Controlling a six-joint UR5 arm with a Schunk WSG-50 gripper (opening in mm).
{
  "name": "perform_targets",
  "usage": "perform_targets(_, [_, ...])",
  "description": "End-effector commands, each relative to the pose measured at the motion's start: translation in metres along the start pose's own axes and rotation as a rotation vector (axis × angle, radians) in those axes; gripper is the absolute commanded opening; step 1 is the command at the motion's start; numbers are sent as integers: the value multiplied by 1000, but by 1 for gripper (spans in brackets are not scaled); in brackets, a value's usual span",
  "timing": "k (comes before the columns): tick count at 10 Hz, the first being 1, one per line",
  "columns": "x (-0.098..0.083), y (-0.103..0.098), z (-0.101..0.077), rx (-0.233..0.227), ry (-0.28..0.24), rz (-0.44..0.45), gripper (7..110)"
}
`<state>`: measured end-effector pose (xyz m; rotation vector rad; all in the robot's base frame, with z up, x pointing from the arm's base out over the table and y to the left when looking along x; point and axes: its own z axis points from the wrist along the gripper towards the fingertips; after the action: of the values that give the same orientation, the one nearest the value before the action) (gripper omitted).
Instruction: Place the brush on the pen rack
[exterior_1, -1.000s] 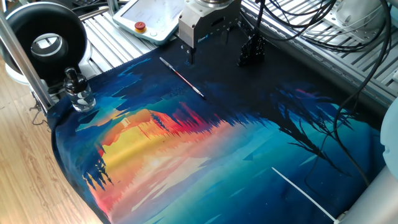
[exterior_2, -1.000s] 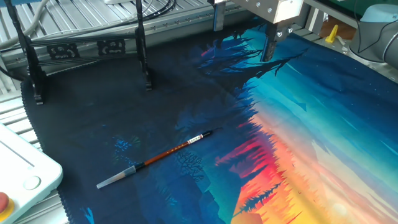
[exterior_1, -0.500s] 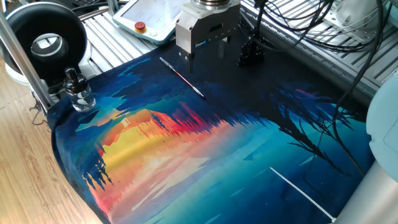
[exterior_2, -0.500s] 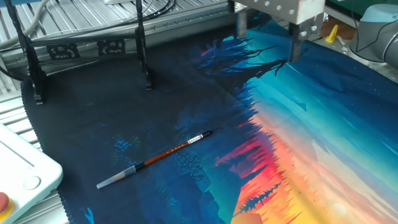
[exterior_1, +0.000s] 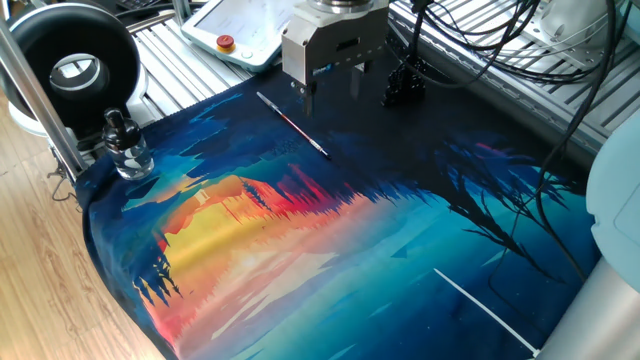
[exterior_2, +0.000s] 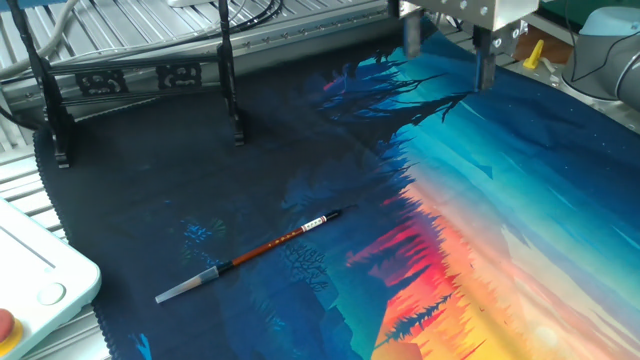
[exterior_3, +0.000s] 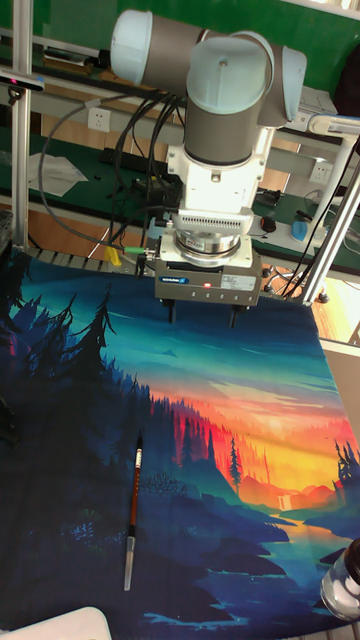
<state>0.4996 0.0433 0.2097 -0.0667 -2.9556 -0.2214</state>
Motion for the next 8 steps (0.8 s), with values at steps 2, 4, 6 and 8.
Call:
perform_targets(2, [0, 13, -2, -53, -2, -29, 7])
perform_targets(4, [-2, 1, -1, -9, -9, -3, 7])
perform_targets(6, [-5, 10, 1, -43, -11, -14, 7])
perform_targets(8, [-4, 6, 1, -26, -6, 33, 7])
